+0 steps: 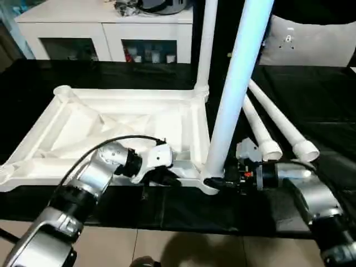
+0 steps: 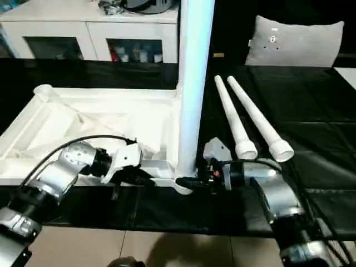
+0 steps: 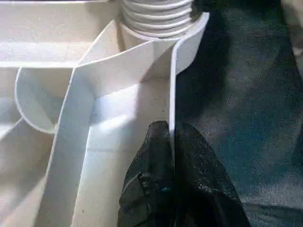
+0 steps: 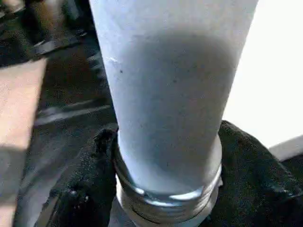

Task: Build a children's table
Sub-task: Rotate leg to tighten

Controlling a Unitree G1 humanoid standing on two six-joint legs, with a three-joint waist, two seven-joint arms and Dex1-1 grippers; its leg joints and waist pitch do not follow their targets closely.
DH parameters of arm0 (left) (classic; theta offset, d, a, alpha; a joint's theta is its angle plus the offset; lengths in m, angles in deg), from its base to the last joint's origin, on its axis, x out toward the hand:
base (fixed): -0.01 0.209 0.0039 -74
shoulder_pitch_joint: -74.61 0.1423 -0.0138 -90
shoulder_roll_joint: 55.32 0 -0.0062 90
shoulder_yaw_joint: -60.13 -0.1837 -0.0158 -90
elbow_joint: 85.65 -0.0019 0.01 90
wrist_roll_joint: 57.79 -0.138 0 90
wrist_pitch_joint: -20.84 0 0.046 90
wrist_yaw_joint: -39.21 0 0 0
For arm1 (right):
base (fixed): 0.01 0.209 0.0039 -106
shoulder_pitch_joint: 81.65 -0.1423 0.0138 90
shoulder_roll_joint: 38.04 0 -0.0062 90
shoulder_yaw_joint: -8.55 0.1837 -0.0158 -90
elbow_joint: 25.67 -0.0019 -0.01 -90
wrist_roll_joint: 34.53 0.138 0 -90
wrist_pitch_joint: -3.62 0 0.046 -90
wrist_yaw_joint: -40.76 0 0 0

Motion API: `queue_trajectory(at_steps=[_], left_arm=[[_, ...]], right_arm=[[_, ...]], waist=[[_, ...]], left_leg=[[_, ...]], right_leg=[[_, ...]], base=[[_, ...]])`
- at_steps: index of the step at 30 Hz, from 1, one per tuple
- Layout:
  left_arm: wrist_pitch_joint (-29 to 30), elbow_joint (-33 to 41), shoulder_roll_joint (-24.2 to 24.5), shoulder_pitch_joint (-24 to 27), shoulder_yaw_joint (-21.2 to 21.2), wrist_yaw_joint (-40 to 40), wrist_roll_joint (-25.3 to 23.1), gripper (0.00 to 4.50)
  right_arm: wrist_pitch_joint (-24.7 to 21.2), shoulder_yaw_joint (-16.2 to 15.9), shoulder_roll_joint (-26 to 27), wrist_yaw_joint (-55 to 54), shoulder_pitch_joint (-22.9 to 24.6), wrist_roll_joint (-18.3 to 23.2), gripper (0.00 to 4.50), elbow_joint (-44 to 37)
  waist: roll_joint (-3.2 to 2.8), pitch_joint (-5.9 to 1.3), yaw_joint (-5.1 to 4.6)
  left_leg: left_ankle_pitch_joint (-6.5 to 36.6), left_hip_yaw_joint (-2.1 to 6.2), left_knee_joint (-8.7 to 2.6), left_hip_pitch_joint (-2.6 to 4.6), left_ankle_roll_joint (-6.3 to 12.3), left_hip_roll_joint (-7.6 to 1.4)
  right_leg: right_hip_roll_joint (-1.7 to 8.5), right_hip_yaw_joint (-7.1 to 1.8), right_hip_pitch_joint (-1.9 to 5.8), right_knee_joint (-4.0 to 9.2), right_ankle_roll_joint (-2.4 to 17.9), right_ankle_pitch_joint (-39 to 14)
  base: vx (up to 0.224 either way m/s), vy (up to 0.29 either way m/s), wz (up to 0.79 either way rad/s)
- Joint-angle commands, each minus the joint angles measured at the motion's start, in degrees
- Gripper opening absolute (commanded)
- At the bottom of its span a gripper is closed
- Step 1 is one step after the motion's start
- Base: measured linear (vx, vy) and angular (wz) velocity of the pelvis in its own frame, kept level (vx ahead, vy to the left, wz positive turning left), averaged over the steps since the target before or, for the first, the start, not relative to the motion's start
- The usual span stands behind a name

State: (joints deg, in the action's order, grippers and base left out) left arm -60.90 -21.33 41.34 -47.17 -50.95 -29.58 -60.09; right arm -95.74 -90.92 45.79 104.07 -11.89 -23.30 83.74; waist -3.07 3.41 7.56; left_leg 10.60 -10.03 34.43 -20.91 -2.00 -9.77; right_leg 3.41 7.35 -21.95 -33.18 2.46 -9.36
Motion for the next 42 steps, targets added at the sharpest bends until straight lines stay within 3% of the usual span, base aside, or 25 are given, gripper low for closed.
queue_trajectory(at_steps=[1, 3, 4, 5, 7, 8, 11, 14, 17, 21, 22, 25, 27, 30, 32, 35, 38, 42], left_arm=[[3.5, 4.2, -3.5, -0.5, 1.4, 7.3, 0.3, 0.0], [4.7, 5.0, -4.0, -0.3, 1.6, 8.5, 0.1, 0.0], [9.9, 8.2, -7.7, 0.6, 2.5, 14.2, -0.7, 0.0], [11.7, 9.1, -9.5, 0.7, 3.0, 16.7, -0.9, 0.0], [14.0, 10.1, -11.9, 0.7, 3.6, 20.1, -1.4, 0.0], [15.6, 10.3, -14.3, 0.2, 4.1, 23.9, -2.4, 0.0], [15.8, 10.3, -15.7, -0.1, 4.2, 26.3, -3.2, 0.0], [17.0, 11.3, -16.4, 0.0, 3.9, 28.0, -3.8, 0.0], [17.7, 12.0, -16.2, 0.2, 3.8, 28.9, -5.1, 0.0], [17.0, 11.6, -15.1, 0.3, 3.8, 28.9, -6.0, 0.0], [16.5, 11.2, -14.1, 0.4, 4.0, 28.5, -6.0, 0.0], [13.1, 9.9, -11.2, 0.7, 4.1, 24.7, -4.8, 0.0], [12.5, 9.5, -10.6, 0.7, 4.2, 23.9, -4.5, 0.0], [8.8, 8.4, -7.1, 1.1, 3.6, 18.3, -3.1, 0.0], [8.5, 8.3, -6.9, 1.1, 3.6, 17.9, -3.0, 0.0], [4.7, 6.6, -3.0, 1.5, 2.3, 10.0, -1.9, 0.0], [0.1, 4.6, -0.2, 1.4, 1.2, 5.4, -1.2, 0.0], [-2.6, 3.3, 1.8, 1.3, 0.3, 0.6, -0.3, 0.0]], right_arm=[[-2.9, -3.1, 5.0, -4.0, 0.0, 0.8, 2.72, 0.2], [-3.4, -3.1, 6.0, -5.8, -0.2, 0.3, 2.72, 0.6], [-4.5, -2.1, 11.0, -12.4, -1.9, -0.4, 2.72, 3.5], [-4.9, -1.5, 13.1, -15.4, -2.9, -0.6, 2.72, 5.1], [-5.5, -0.5, 15.8, -19.5, -4.4, -1.2, 2.72, 7.1], [-5.6, 0.1, 17.8, -23.1, -5.8, -2.2, 2.72, 9.1], [-5.2, 0.1, 18.7, -25.1, -6.5, -3.1, 2.72, 10.1], [-4.5, 0.1, 19.2, -27.9, -6.7, -4.7, 2.72, 11.0], [-4.3, 1.7, 19.7, -29.1, -6.7, -4.9, 3.42, 11.5], [-3.3, 2.4, 19.3, -29.3, -6.3, -5.1, 3.62, 11.1], [-2.1, 3.1, 18.4, -28.9, -5.9, -5.2, 3.89, 10.6], [0.6, 2.9, 14.1, -23.4, -4.1, -4.2, 4.0, 7.2], [1.1, 3.0, 13.1, -22.1, -3.8, -3.9, 4.35, 6.4], [2.4, 3.8, 8.3, -15.5, -2.9, -2.2, 4.46, 3.7], [2.5, 3.8, 8.0, -15.1, -2.9, -2.1, 4.46, 3.5], [2.1, 3.9, 2.6, -6.9, -2.8, -0.9, 4.46, 1.8], [2.4, 3.3, -0.2, -2.5, -2.8, -0.7, 4.46, 0.4], [3.2, 1.6, -2.0, 1.3, -2.5, -0.4, 4.46, -0.6]], waist=[[0.35, -3.87, -0.8], [0.36, -3.77, -1.35], [0.35, -3.72, -2.21], [0.26, -3.46, -2.73], [0.34, -3.36, -4.1], [0.54, -3.28, -4.34], [0.5, -3.43, -4.9], [0.65, -3.67, -4.73], [0.51, -3.78, -4.53], [0.35, -3.93, -4.45], [0.09, -3.97, -4.46], [0.25, -4.07, -4.21], [0.14, -4.17, -3.63], [0.16, -4.23, -3.25], [0.06, -4.39, -2.93], [0.06, -4.47, -1.96], [-0.03, -4.34, -1.58], [0.05, -4.16, -1.05]], left_leg=[[14.8, 2.03, -4.19, 1.07, 1.96, -4.23], [15.8, 2.1, -4.17, 1.16, 1.79, -4.07], [17.0, 2.12, -4.17, 1.24, 1.44, -4.15], [17.7, 2.17, -4.21, 1.22, 1.34, -4.07], [20.4, 2.37, -3.84, 1.66, 0.7, -3.44], [20.3, 2.36, -3.77, 1.65, 0.94, -3.27], [19.1, 2.16, -3.53, 1.53, 2.04, -2.95], [17.2, 2.08, -3.66, 1.15, 2.9, -3.04], [15.7, 2.07, -3.87, 0.85, 3.41, -3.32], [15.4, 2.12, -4.01, 0.8, 3.48, -3.67], [15.1, 2.15, -4.06, 0.63, 3.44, -3.72], [14.8, 2.0, -3.98, 0.5, 3.98, -3.63], [13.0, 1.9, -3.91, 0.48, 4.54, -3.8], [12.2, 1.89, -3.91, 0.29, 5.0, -3.85], [11.2, 1.86, -3.85, 0.28, 5.27, -4.11], [10.4, 1.74, -3.71, 0.22, 5.52, -4.11], [11.2, 1.68, -3.75, 0.35, 5.7, -4.17], [13.2, 1.69, -3.97, 0.83, 4.4, -4.32]], right_leg=[[6.6, -3.53, 2.5, 5.31, 5.9, -26.5], [6.58, -3.4, 2.49, 5.64, 5.0, -28.0], [6.66, -3.43, 2.38, 5.69, 4.9, -28.6], [6.58, -3.25, 2.19, 5.94, 5.2, -29.1], [6.47, -2.46, 2.23, 6.75, 3.7, -33.0], [6.44, -2.32, 2.2, 7.01, 3.3, -33.5], [6.33, -2.37, 2.12, 7.26, 2.3, -33.5], [6.32, -2.73, 2.21, 6.84, 2.5, -31.5], [6.24, -3.04, 2.27, 6.39, 3.4, -28.8], [6.29, -3.31, 2.27, 5.93, 4.8, -25.4], [6.29, -3.39, 2.39, 5.73, 5.2, -24.1], [6.33, -3.55, 2.52, 5.57, 5.5, -22.7], [6.32, -3.71, 2.48, 5.26, 6.1, -20.4], [6.27, -3.73, 2.7, 4.97, 6.3, -19.2], [6.27, -3.83, 2.61, 4.64, 6.9, -17.1], [6.23, -3.83, 2.74, 4.31, 7.5, -15.6], [6.14, -3.79, 2.51, 4.43, 7.1, -16.9], [6.31, -3.75, 2.28, 4.91, 6.5, -21.4]], base=[[0.0, 0.0, 0.0], [0.0, 0.0, 0.0], [0.0, 0.0, 0.0], [0.0, 0.0, 0.0], [0.0, 0.0, 0.0], [0.0, 0.0, 0.0], [0.0, 0.0, 0.0], [0.0, 0.0, 0.0], [0.0, 0.0, 0.0], [0.0, 0.0, 0.0], [0.0, 0.0, 0.0], [0.0, 0.0, 0.0], [0.0, 0.0, 0.0], [0.0, 0.0, 0.0], [0.0, 0.0, 0.0], [0.0, 0.0, 0.0], [0.0, 0.0, 0.0], [0.0, 0.0, 0.0]])
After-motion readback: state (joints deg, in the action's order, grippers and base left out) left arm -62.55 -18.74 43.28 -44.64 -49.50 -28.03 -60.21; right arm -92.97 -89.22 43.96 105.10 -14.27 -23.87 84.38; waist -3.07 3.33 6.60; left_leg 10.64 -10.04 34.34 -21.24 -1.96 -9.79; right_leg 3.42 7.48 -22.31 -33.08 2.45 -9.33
